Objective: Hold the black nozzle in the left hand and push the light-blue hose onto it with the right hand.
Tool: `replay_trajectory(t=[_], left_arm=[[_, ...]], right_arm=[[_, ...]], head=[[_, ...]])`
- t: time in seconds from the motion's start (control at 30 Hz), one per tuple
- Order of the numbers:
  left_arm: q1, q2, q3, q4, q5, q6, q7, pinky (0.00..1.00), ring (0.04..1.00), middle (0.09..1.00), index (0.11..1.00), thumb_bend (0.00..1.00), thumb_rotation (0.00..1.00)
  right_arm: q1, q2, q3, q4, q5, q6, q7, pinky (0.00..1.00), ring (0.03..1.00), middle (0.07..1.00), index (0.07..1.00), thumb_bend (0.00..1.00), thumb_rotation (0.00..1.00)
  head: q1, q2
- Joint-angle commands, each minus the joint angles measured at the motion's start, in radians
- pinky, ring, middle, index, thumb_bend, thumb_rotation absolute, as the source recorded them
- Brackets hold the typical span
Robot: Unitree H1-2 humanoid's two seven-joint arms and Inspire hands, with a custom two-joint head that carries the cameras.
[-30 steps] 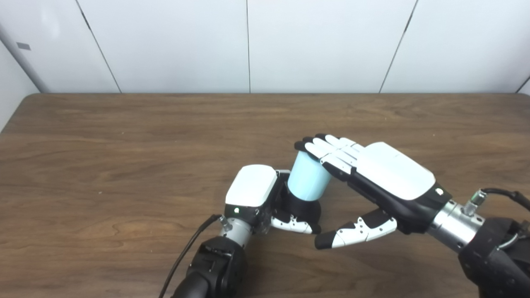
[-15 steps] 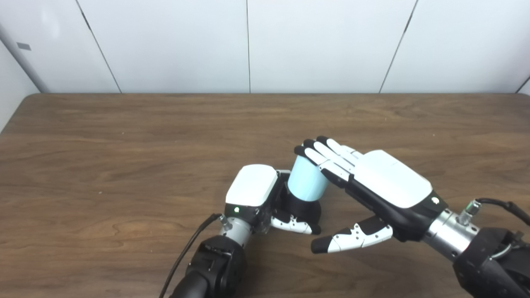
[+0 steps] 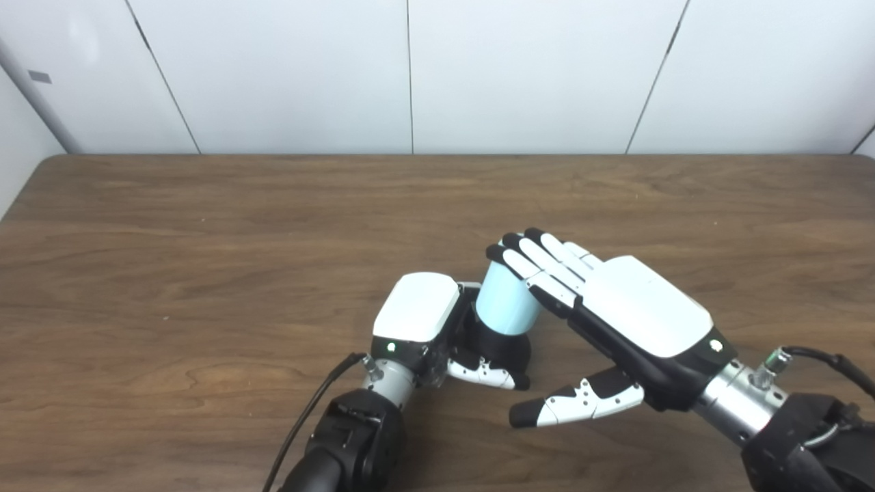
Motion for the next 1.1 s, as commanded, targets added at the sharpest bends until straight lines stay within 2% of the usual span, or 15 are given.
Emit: replay_trajectory(t=[0.0,0.33,0.7,0.87,1.07], left_arm=[[0.03,0.012,-0.016,0.04,-0.007,0.011,-0.071,0.38,0.437,0.472,0.496,0.51,0.0],[0.03,0.008,-0.017,0.046,-0.006,0.013,-0.072,0.39,0.444,0.484,0.492,0.51,0.0],[0.03,0.004,-0.016,0.044,-0.007,0.015,-0.073,0.38,0.442,0.483,0.492,0.51,0.0],[0.03,0.003,-0.018,0.045,-0.004,0.015,-0.075,0.36,0.426,0.451,0.505,0.5,0.0],[0.03,0.001,-0.015,0.044,-0.005,0.014,-0.069,0.36,0.424,0.46,0.503,0.5,0.0]], right_arm=[[0.009,-0.013,0.019,-0.002,0.009,-0.032,0.049,0.99,1.0,1.0,0.964,0.62,0.94],[-0.019,-0.01,-0.01,-0.003,0.023,-0.072,0.057,0.98,1.0,0.986,0.954,0.62,0.92],[-0.022,0.019,-0.042,-0.003,-0.01,-0.191,0.11,0.97,1.0,0.969,0.943,0.62,0.93],[0.0,0.023,-0.046,-0.003,-0.032,-0.251,0.129,0.98,1.0,0.977,0.954,0.62,0.93],[0.011,0.03,-0.047,-0.003,-0.047,-0.254,0.13,0.97,1.0,0.967,0.944,0.62,0.91]], head=[[0.001,0.002],[0.0,0.004],[0.002,0.003],[0.003,0.003],[0.003,0.003]])
